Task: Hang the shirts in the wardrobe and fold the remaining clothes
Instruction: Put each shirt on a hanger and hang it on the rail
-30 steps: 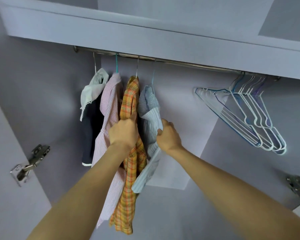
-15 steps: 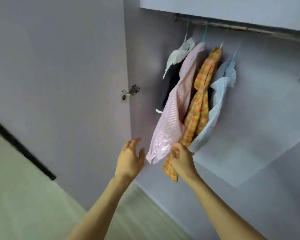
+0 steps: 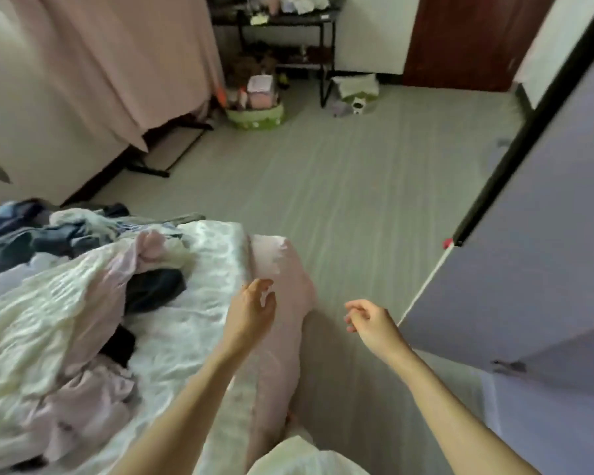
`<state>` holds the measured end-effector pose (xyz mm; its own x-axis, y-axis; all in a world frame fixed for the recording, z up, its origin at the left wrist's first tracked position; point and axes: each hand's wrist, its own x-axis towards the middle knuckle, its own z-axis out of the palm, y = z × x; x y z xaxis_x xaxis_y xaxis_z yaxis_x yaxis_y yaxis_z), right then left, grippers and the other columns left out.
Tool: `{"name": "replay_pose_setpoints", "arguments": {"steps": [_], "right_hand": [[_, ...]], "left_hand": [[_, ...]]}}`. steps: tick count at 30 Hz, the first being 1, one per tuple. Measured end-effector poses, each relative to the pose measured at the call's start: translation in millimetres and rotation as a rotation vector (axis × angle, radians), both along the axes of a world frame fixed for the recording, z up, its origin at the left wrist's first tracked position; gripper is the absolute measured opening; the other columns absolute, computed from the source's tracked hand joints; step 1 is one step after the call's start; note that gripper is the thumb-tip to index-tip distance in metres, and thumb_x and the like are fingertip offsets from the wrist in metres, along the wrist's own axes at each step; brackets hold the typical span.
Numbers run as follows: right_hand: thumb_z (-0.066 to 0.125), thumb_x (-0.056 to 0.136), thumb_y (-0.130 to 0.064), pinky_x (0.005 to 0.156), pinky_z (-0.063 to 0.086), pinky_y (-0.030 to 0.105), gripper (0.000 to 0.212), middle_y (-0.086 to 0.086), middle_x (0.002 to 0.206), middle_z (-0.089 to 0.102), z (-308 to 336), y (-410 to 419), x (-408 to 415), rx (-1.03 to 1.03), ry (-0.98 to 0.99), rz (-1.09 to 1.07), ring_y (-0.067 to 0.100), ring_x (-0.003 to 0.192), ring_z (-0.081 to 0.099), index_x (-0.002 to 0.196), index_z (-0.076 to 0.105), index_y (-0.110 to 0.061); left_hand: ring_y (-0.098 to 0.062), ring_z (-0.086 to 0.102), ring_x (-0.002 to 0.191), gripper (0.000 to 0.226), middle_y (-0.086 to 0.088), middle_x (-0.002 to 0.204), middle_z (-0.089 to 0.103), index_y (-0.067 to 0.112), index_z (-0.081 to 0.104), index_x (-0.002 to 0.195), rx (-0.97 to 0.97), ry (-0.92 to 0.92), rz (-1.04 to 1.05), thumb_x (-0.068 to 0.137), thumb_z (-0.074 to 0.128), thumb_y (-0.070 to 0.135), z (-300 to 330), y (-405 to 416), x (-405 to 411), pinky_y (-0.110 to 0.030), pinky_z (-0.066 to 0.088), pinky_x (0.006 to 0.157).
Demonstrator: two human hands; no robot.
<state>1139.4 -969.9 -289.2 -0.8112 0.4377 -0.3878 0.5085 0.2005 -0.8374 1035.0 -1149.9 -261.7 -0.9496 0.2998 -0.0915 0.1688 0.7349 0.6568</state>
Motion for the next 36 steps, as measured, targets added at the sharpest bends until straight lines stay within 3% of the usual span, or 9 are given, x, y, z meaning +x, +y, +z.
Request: {"name": "replay_pose_setpoints", "arguments": {"steps": [5,10,15,21,23,26,29,33,36], "right_hand": [[0.041,0.095,-0.001,0.056,0.043,0.013,0.019,-0.003,0.071,0.058,-10.0,-95.9,-105.5,-0.002,0.007,0.262,0.011,0.06,0.055,0.096,0.057,-0.011],[0.038,0.096,-0.006,0.062,0.043,0.019,0.021,0.001,0.083,0.058,-20.3,-195.2,-198.7,-0.089,-0.056,0.429,0.013,0.066,0.055,0.103,0.056,-0.013],[0.036,0.097,-0.015,0.061,0.042,0.014,0.022,-0.004,0.089,0.058,-47.5,-269.5,-275.8,-0.099,-0.145,0.55,0.008,0.071,0.057,0.108,0.054,-0.019],[0.036,0.098,-0.016,0.062,0.042,0.015,0.02,-0.002,0.092,0.06,-85.6,-301.0,-317.2,-0.108,-0.236,0.556,0.009,0.074,0.059,0.105,0.054,-0.022],[0.036,0.098,-0.015,0.063,0.042,0.016,0.021,-0.002,0.091,0.06,-97.7,-305.8,-322.2,-0.099,-0.266,0.562,0.009,0.074,0.059,0.105,0.054,-0.021],[0.036,0.098,-0.015,0.066,0.044,0.018,0.023,-0.002,0.09,0.061,-104.8,-309.8,-325.7,-0.108,-0.296,0.544,0.008,0.074,0.059,0.109,0.056,-0.017],[0.04,0.098,-0.02,0.069,0.047,0.019,0.022,0.002,0.093,0.064,-99.4,-322.4,-330.7,-0.183,-0.293,0.485,0.009,0.077,0.06,0.109,0.058,-0.014],[0.051,0.091,-0.048,0.086,0.052,0.038,0.038,0.004,0.115,0.062,-77.2,-347.8,-344.1,-0.635,-0.408,0.378,0.019,0.103,0.061,0.117,0.055,-0.02],[0.058,0.09,-0.023,0.074,0.056,0.036,0.032,0.013,0.099,0.07,-58.5,-361.4,-344.7,-0.868,-0.431,0.27,0.026,0.088,0.068,0.114,0.058,-0.002]], "left_hand": [[-0.022,0.057,0.108,0.03,-0.01,0.12,0.059,0.008,0.059,0.12,-0.023,0.008,0.265,0.091,0.051,0.012,-10.7,-130.1,-57.4,-0.028,0.039,0.09],[-0.029,0.047,0.117,0.038,-0.014,0.127,0.049,0.008,0.049,0.129,-0.198,-0.058,0.431,0.092,0.044,0.012,-33.3,-247.3,-135.9,-0.034,0.039,0.092],[-0.039,0.041,0.118,0.046,-0.021,0.133,0.04,0.006,0.041,0.133,-0.381,-0.159,0.533,0.088,0.048,0.012,-80.2,-340.4,-219.0,-0.043,0.037,0.095],[-0.035,0.001,0.142,0.078,-0.011,0.156,-0.001,0.021,0.008,0.148,-0.544,-0.311,0.502,0.088,0.057,0.032,-149.5,-387.3,-276.6,-0.051,0.02,0.111],[-0.035,0.008,0.141,0.065,-0.014,0.155,0.008,0.017,0.021,0.144,-0.61,-0.283,0.527,0.089,0.055,0.023,-165.5,-398.3,-285.8,-0.05,0.023,0.108],[-0.039,0.049,0.107,0.021,-0.026,0.117,0.055,0.002,0.051,0.108,-0.427,-0.073,0.724,0.089,0.042,0.004,-166.6,-402.6,-290.9,-0.043,0.037,0.08],[-0.04,0.055,0.08,0.021,-0.027,0.089,0.061,0.0,0.055,0.102,-0.095,0.077,0.824,0.088,0.039,0.003,-141.0,-389.9,-282.7,-0.035,0.029,0.063],[-0.016,0.056,0.076,0.038,-0.002,0.082,0.06,0.0,0.063,0.101,0.265,0.061,0.419,0.073,0.038,0.008,-96.4,-342.5,-217.9,-0.023,0.037,0.062],[-0.014,0.058,0.08,0.031,0.0,0.087,0.062,0.0,0.064,0.1,0.3,-0.073,0.037,0.078,0.044,0.002,-82.7,-311.6,-164.0,-0.018,0.039,0.074]]}}
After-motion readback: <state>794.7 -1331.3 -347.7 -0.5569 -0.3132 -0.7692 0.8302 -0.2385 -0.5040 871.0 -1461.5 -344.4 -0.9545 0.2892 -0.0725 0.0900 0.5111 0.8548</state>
